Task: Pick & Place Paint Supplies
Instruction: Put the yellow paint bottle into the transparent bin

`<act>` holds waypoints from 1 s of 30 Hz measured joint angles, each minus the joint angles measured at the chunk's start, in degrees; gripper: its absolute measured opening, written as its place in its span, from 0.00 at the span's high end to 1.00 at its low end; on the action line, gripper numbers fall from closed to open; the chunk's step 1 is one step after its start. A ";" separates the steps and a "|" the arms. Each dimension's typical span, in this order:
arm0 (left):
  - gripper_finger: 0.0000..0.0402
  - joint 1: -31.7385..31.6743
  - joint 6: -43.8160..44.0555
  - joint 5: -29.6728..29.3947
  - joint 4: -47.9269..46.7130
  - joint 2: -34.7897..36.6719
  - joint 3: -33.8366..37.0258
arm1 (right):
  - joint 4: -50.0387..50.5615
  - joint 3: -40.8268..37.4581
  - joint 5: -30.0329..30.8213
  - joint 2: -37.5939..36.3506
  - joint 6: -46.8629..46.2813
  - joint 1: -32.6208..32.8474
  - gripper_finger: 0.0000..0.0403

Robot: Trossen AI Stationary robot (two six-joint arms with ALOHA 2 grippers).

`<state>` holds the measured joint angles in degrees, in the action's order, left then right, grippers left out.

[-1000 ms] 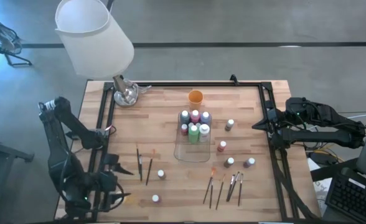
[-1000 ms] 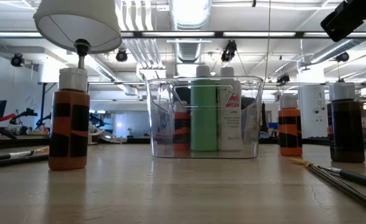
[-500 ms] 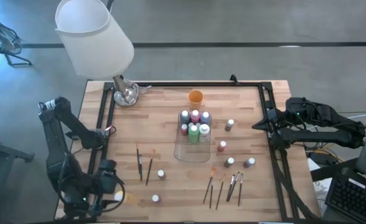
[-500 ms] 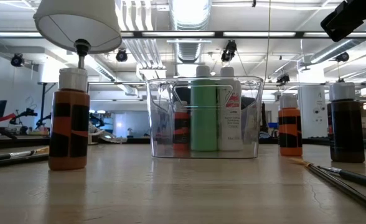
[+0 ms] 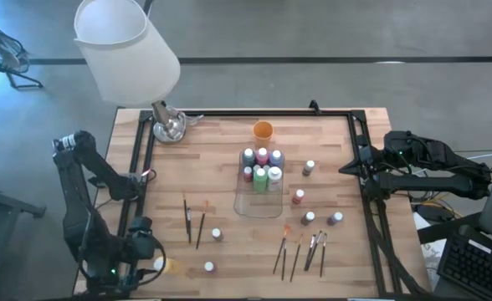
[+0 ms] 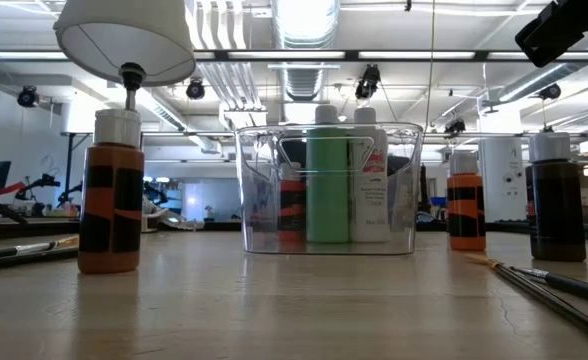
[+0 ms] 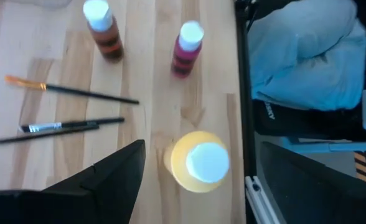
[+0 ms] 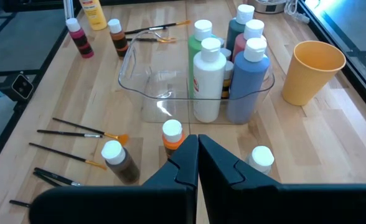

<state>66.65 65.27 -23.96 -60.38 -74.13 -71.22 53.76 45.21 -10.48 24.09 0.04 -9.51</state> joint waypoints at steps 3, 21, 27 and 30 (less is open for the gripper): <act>0.21 0.00 1.78 1.15 0.65 0.00 1.79 | 0.01 0.00 0.00 0.00 0.01 -0.01 0.98; 0.21 0.00 2.73 3.08 11.25 0.00 9.46 | 0.02 0.00 0.00 -0.01 0.01 -0.01 0.98; 0.21 -0.02 2.57 3.11 15.45 0.00 12.26 | 0.01 0.00 -0.01 -0.01 0.01 0.00 0.98; 0.21 -0.02 2.54 3.12 17.02 -0.02 13.30 | 0.00 0.00 0.00 -0.01 0.01 -0.01 0.98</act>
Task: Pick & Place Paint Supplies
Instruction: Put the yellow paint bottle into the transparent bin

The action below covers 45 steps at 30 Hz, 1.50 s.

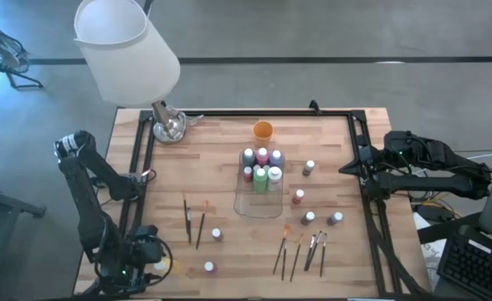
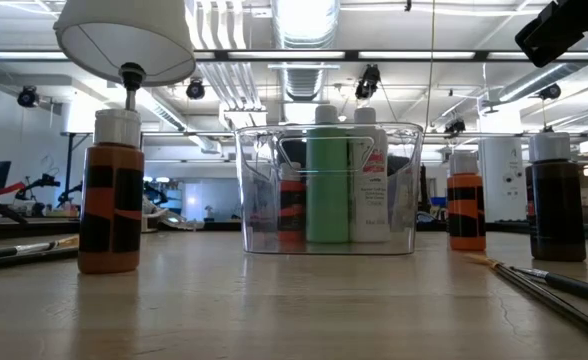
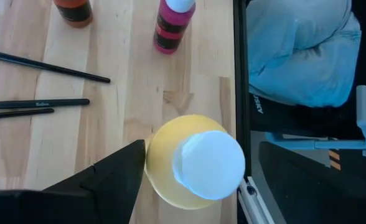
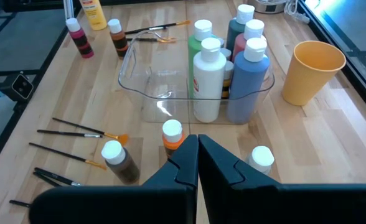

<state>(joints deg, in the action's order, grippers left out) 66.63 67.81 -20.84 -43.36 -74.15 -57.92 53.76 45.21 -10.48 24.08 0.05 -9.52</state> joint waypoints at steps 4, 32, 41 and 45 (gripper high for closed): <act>0.21 0.00 -0.05 -0.08 0.14 0.02 0.11 | 0.00 0.00 0.00 0.02 0.00 0.00 0.98; 0.25 0.00 -1.77 -1.33 -2.16 0.17 -2.12 | 0.00 0.00 0.00 0.01 0.00 0.00 0.98; 0.29 -0.01 -2.12 -1.33 -2.20 0.17 -1.93 | 0.00 0.00 0.00 0.00 0.00 0.00 0.98; 0.32 0.00 -3.28 -1.61 -2.20 0.17 -1.81 | 0.02 0.00 0.00 0.01 -0.01 0.00 0.98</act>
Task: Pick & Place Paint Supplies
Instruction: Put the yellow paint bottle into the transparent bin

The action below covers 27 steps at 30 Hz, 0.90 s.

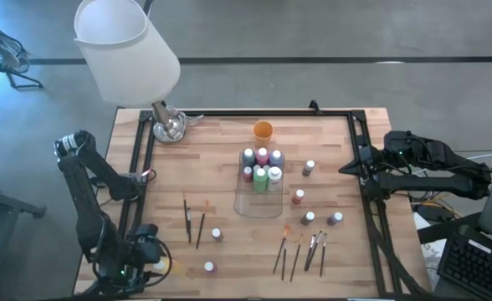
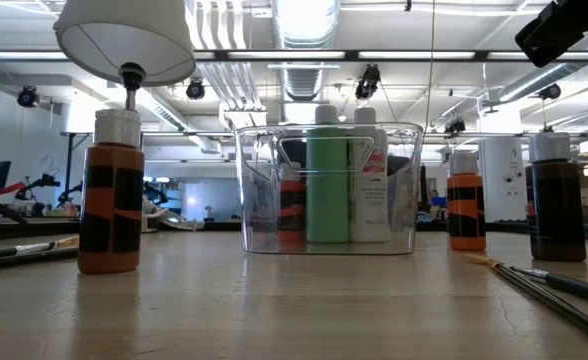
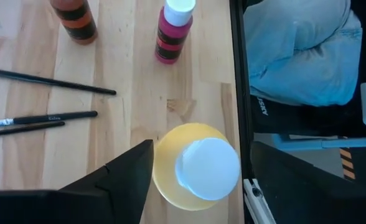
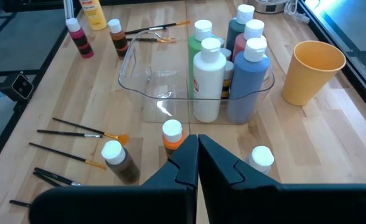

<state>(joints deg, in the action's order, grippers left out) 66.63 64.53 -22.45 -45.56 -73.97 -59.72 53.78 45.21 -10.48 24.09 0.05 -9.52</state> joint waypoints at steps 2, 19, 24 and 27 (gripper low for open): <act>0.34 0.00 -0.45 -0.18 0.00 0.00 0.00 | -0.01 0.00 0.00 -0.01 -0.01 0.00 0.98; 0.54 -0.02 -1.94 -1.51 -0.27 0.15 1.75 | -0.02 0.00 0.00 0.00 0.01 0.00 0.98; 0.59 -0.02 -3.07 -1.55 -0.02 0.15 1.73 | 0.00 0.00 0.00 0.01 0.01 0.00 0.98; 0.63 -0.02 -3.14 -1.71 -0.04 0.15 1.73 | -0.02 0.00 0.00 -0.01 0.01 0.02 0.98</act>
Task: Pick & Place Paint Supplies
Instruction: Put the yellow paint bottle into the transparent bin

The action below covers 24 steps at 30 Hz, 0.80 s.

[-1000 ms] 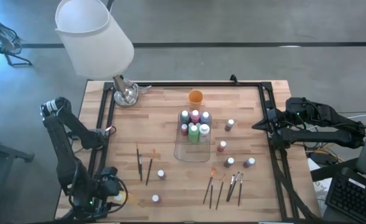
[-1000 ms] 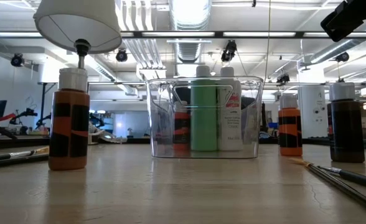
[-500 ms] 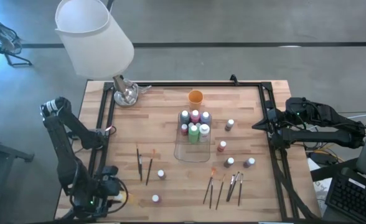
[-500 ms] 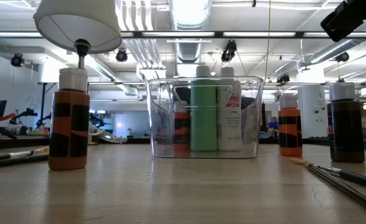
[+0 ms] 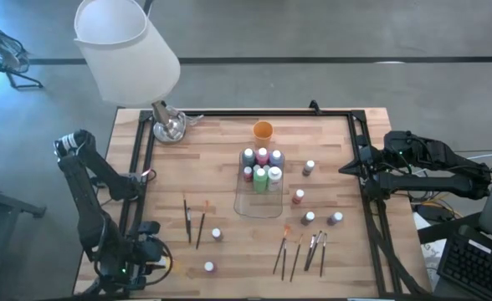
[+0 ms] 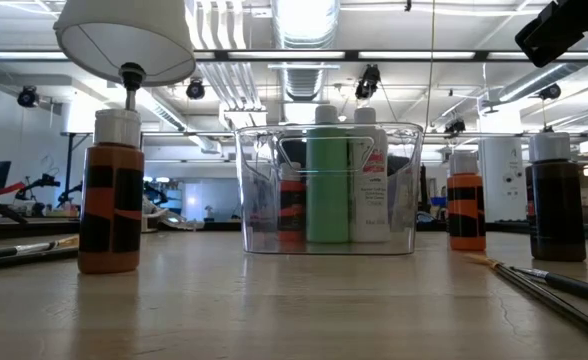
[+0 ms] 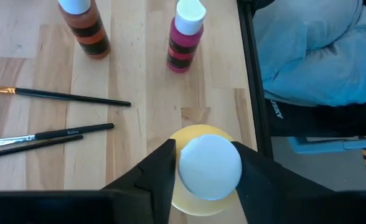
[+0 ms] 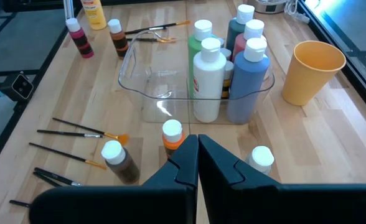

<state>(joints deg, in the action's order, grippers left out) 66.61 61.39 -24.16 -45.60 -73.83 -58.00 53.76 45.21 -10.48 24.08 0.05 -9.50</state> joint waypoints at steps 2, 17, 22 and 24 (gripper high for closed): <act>0.66 0.00 0.06 -0.62 -0.04 -0.02 0.00 | 0.01 0.00 0.00 0.02 -0.01 -0.02 0.98; 0.68 0.00 0.11 -1.40 -0.22 -0.13 0.00 | 0.00 0.00 0.00 -0.01 0.00 -0.02 0.98; 0.68 0.00 0.94 -1.43 -0.26 -0.13 0.01 | 0.00 0.00 0.00 -0.01 0.00 -0.02 0.98; 0.68 0.00 1.41 -1.46 -0.31 -0.13 0.02 | 0.01 0.00 -0.01 0.00 0.00 -0.02 0.98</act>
<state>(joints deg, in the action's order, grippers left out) 66.61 62.79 -25.63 -45.91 -73.95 -57.98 53.77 45.21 -10.49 24.08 0.05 -9.52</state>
